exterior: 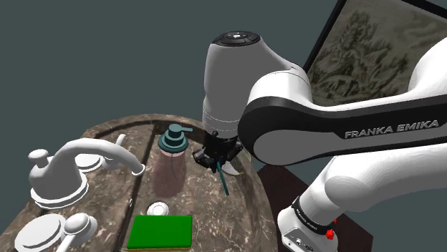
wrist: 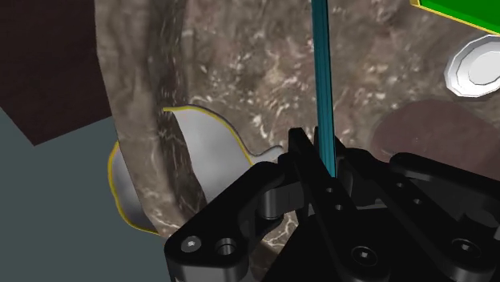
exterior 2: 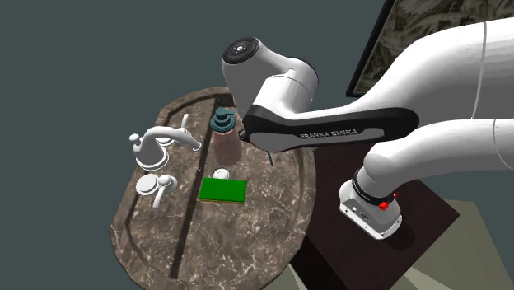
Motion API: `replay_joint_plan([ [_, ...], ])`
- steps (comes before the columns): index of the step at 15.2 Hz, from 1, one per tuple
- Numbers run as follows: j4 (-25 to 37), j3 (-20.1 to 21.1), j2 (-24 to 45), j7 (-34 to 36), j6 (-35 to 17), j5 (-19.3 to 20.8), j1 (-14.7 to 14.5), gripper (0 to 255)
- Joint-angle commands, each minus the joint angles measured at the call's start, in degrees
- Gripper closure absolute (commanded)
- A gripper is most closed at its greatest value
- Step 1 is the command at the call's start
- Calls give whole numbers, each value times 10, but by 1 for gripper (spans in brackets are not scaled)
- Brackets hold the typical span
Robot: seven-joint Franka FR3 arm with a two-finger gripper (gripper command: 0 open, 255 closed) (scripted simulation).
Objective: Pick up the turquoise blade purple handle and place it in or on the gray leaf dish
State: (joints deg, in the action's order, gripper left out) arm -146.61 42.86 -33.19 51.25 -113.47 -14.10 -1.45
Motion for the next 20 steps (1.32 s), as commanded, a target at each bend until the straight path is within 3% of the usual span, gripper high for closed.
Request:
replay_joint_plan([
  [1,13,-7,-7,-2,20,2,-1,255],
  [3,18,-10,-10,-3,29,2,-2,255],
  [7,-22,-64,-40,-65,20,20,8,255],
  [13,-68,-151,-63,-166,-5,69,51,255],
  [20,-105,-132,-35,-155,-69,64,53,255],
])
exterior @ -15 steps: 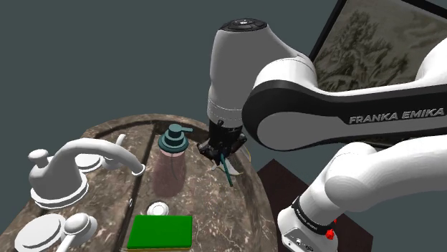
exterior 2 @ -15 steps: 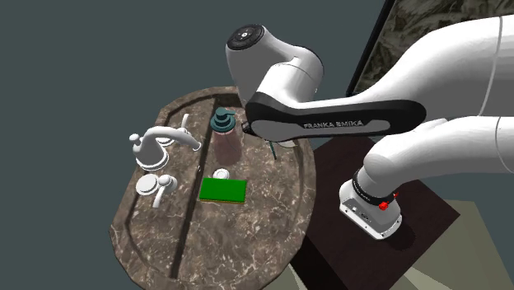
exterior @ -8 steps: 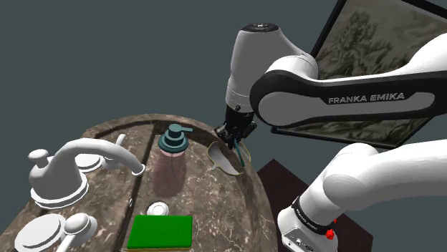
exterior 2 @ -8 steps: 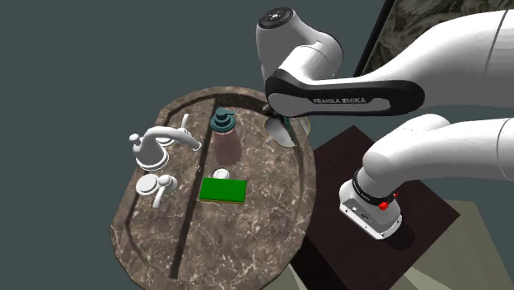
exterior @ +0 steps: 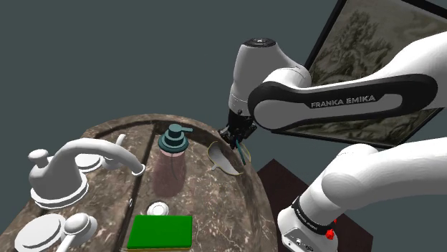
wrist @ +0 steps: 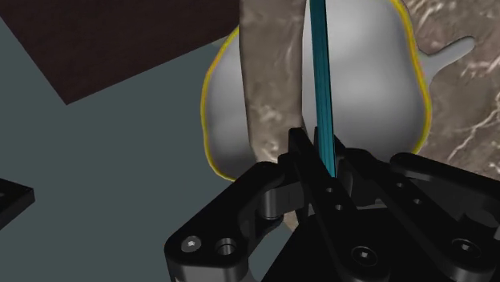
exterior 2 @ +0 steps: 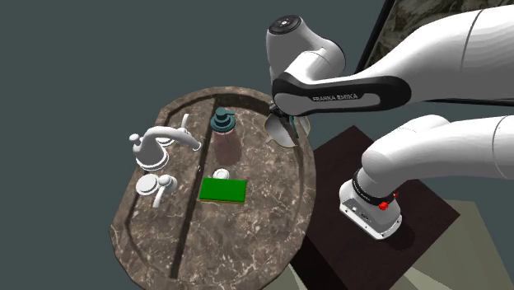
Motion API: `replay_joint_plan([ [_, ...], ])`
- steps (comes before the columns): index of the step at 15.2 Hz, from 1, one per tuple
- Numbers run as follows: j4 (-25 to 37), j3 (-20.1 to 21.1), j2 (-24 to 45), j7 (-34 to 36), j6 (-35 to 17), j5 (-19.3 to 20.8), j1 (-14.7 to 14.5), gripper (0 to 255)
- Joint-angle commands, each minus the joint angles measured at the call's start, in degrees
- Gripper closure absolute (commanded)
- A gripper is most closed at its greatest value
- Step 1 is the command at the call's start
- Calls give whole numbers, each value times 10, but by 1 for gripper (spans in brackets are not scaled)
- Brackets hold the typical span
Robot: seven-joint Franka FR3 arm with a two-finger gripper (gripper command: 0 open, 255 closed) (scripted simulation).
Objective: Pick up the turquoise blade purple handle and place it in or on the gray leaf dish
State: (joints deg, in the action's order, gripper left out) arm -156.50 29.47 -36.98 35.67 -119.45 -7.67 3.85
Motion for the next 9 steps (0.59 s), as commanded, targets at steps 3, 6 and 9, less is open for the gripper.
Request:
replay_joint_plan([
  [3,-21,11,18,6,-38,-2,2,255],
  [6,-33,21,36,13,-68,-2,6,255],
  [9,-34,22,36,12,-70,-3,8,255],
])
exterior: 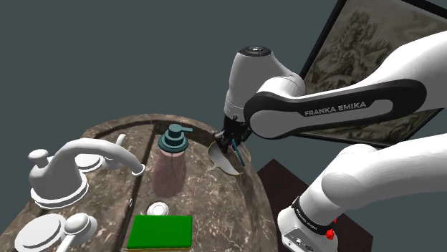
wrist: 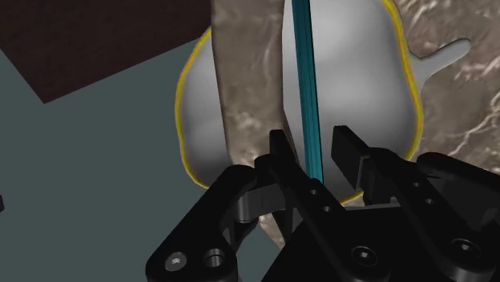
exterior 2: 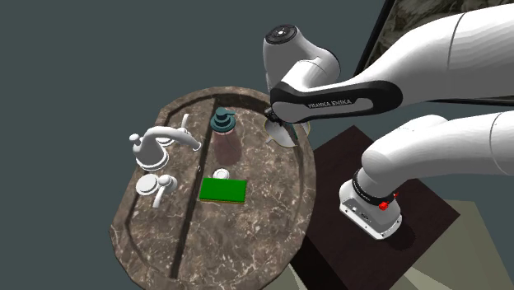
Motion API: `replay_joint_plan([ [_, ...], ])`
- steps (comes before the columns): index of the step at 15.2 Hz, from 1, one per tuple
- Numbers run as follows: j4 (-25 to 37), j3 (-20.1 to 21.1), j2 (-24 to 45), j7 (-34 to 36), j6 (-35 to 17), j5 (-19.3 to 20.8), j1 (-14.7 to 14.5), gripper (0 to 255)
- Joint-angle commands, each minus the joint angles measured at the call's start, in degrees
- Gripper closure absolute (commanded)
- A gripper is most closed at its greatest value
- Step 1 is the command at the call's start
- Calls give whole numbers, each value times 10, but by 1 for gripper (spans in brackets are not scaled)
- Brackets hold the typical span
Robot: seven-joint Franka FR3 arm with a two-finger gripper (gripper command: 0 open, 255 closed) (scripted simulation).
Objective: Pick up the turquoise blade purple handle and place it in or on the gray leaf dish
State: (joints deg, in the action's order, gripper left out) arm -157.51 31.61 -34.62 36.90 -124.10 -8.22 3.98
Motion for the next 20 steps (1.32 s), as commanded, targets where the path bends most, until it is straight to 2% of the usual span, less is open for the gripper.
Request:
replay_joint_plan([
  [1,-24,1,12,-1,-23,2,7,255],
  [5,-24,4,12,-2,-23,1,9,255],
  [6,-32,2,3,-3,-23,-3,4,0],
  [11,-24,5,11,-3,-23,-1,10,0],
  [15,27,-13,-31,-9,69,-2,-1,0],
  [20,27,-13,-31,-9,68,-2,-1,0],
])
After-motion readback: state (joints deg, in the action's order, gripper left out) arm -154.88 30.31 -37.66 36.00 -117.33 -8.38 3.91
